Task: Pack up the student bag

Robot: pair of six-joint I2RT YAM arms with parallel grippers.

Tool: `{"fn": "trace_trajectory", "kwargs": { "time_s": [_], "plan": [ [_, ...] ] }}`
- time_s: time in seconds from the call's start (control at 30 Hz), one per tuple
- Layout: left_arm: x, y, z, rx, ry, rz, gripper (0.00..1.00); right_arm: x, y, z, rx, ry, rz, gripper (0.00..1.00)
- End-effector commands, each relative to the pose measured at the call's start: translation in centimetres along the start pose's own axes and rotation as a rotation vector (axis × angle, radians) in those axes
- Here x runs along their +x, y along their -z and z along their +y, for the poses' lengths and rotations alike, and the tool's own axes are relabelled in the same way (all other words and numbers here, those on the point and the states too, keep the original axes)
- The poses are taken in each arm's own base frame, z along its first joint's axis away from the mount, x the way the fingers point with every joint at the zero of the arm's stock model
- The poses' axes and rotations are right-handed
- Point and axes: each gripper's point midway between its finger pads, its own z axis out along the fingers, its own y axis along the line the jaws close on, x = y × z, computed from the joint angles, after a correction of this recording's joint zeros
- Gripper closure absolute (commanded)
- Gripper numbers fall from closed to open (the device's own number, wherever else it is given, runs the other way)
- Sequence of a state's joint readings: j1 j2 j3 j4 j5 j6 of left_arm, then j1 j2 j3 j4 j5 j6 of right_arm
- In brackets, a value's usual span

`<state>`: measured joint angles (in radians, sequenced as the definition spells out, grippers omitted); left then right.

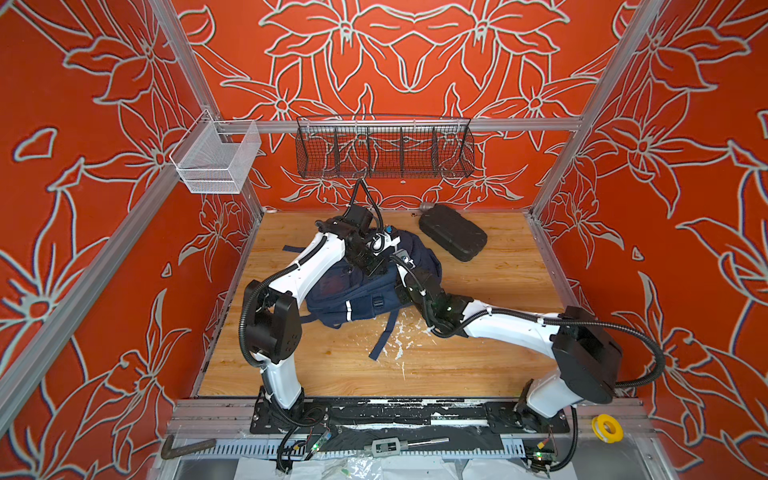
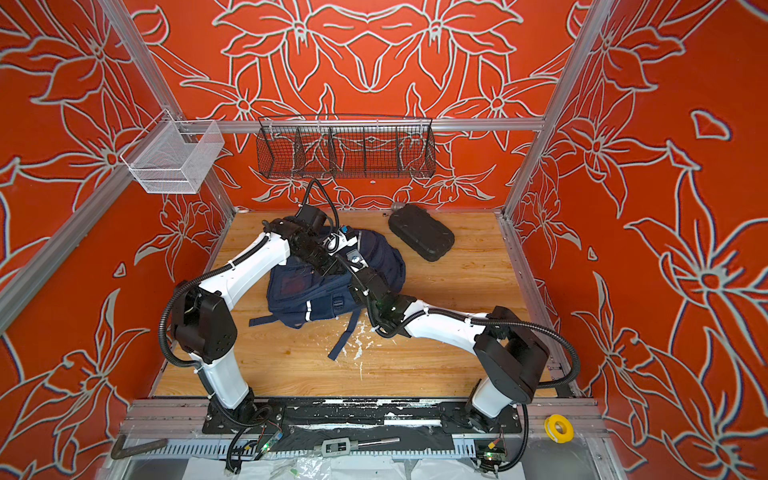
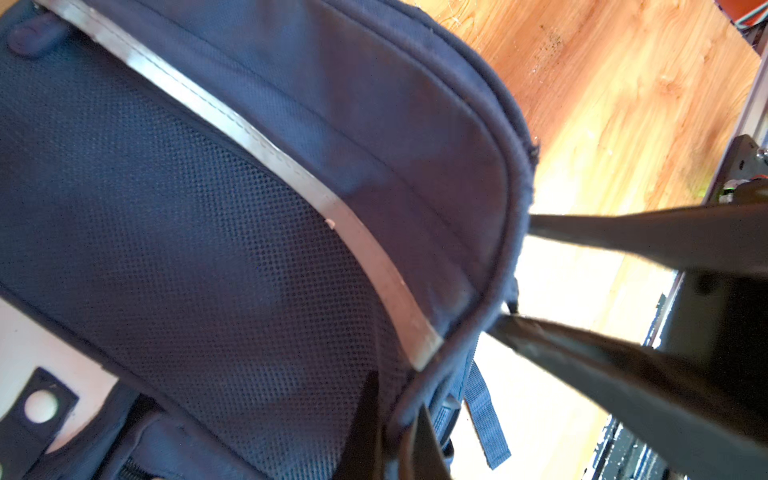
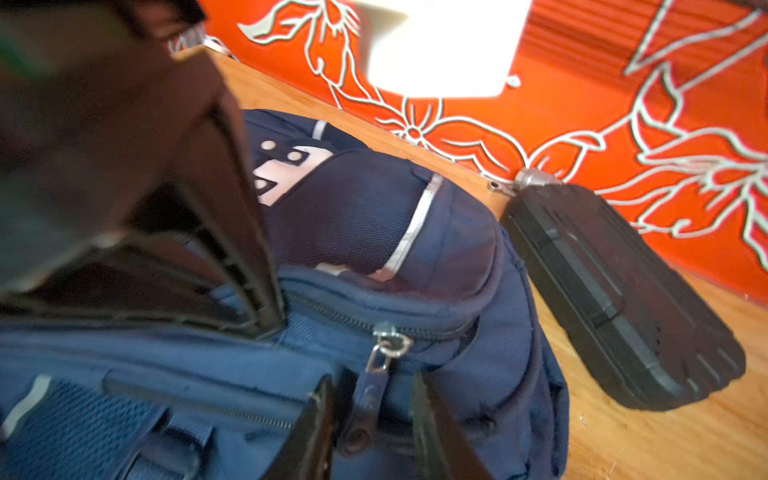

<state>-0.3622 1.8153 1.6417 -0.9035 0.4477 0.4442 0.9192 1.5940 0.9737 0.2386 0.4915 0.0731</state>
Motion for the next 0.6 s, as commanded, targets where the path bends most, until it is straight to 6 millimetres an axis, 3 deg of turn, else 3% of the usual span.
{"fn": "trace_trajectory", "kwargs": {
  "time_s": [0.0, 0.1, 0.23, 0.47, 0.57],
  "plan": [
    [-0.9, 1.2, -2.0, 0.071, 0.012, -0.039, 1.0, -0.4, -0.3, -0.3, 0.044, -0.008, 0.001, 0.84],
    [-0.3, 1.0, -1.7, 0.056, 0.006, -0.015, 1.0, -0.5, 0.0, -0.3, 0.032, 0.001, 0.007, 0.99],
    [1.0, 0.9, -1.3, 0.017, -0.031, 0.031, 1.0, 0.3, 0.8, -2.0, 0.007, -0.051, -0.001, 1.0],
    [4.0, 1.5, -1.0, -0.047, -0.112, 0.051, 1.0, 1.5, -0.5, -5.7, -0.15, -0.237, 0.025, 1.0],
    [5.1, 2.3, -0.9, -0.076, -0.134, 0.029, 1.0, 1.8, -0.7, -6.8, -0.156, -0.227, 0.043, 1.0]
  ]
}}
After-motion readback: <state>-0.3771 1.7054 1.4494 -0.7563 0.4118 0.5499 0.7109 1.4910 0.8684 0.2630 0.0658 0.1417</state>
